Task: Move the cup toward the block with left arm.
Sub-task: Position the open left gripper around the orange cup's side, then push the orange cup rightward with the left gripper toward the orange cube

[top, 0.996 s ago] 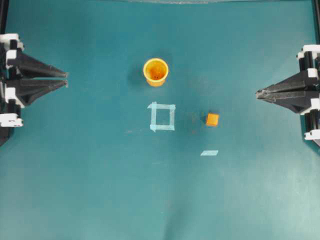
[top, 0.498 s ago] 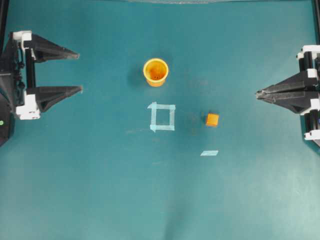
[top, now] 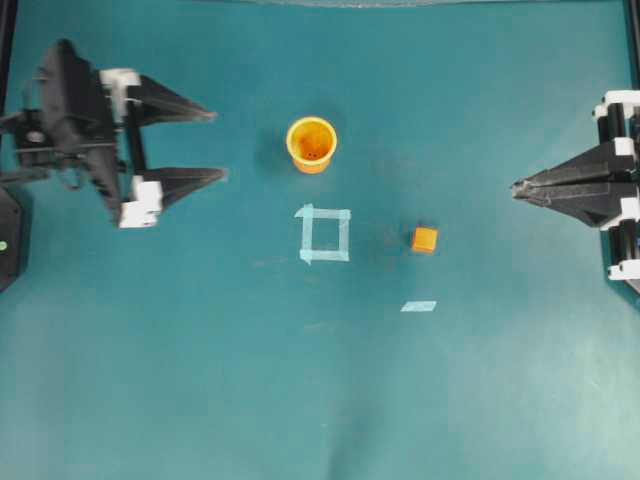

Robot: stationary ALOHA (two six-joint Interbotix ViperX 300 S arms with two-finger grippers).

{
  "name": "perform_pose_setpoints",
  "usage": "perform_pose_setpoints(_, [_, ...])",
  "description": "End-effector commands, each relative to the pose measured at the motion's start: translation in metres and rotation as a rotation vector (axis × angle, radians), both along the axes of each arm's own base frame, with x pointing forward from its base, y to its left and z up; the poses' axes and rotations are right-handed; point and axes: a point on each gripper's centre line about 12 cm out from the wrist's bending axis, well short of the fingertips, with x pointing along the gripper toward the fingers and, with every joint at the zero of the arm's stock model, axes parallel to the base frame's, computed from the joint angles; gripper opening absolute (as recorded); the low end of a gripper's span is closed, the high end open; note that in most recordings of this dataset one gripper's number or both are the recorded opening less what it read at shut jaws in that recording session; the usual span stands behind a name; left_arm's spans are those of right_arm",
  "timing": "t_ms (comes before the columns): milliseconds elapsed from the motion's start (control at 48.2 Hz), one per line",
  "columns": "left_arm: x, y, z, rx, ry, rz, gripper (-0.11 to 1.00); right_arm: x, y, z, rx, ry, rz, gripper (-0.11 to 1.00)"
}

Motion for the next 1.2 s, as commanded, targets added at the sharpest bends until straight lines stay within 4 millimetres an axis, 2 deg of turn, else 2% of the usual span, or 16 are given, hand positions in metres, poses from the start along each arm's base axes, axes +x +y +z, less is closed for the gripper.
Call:
perform_pose_setpoints(0, [0.016,0.007,-0.008,0.002,0.002,0.009,0.87,0.002,0.0,0.012,0.002,-0.029,0.002,0.01])
perform_pose_setpoints(207, [0.041,0.014,-0.051,-0.021,0.11,0.011,0.87,0.002,0.0,0.011,0.005,-0.023,0.0,0.01])
perform_pose_setpoints(394, [0.059,0.019,-0.067,-0.022,0.148,0.009,0.87,0.002,0.0,0.009,0.006,-0.009,0.0,0.01])
perform_pose_setpoints(788, [0.075,0.028,-0.085,-0.032,0.177,0.024,0.87,0.002,0.0,0.01,0.005,-0.011,0.0,0.01])
perform_pose_setpoints(1182, [0.112,0.038,-0.087,-0.025,0.138,0.027,0.87,0.002,0.0,0.009,0.005,-0.009,0.0,0.01])
